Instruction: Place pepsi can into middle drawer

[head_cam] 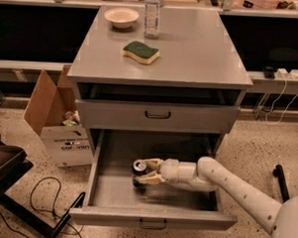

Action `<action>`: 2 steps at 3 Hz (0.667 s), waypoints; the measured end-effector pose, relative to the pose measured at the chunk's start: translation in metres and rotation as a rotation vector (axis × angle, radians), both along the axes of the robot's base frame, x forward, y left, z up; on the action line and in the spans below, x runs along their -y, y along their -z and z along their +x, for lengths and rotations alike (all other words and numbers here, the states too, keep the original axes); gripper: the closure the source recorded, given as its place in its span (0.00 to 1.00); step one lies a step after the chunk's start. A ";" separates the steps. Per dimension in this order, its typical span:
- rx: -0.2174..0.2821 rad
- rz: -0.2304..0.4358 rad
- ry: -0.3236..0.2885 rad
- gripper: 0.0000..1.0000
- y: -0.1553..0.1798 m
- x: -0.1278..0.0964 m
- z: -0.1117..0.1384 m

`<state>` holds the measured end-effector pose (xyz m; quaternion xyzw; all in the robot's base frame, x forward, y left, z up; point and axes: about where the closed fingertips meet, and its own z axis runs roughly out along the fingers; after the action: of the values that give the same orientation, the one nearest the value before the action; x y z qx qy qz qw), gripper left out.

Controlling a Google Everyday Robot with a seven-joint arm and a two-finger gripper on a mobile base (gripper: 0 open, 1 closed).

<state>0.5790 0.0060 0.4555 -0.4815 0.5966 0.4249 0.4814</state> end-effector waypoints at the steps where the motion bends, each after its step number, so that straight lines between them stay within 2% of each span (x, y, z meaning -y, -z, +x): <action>1: 0.000 0.000 0.000 0.27 0.000 0.000 0.000; 2: 0.000 0.000 0.000 0.04 0.000 0.000 0.000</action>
Offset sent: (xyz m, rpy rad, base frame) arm 0.0000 0.0000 0.0000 0.0000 0.0000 0.0000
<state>0.5790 0.0061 0.4555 -0.4815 0.5966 0.4249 0.4814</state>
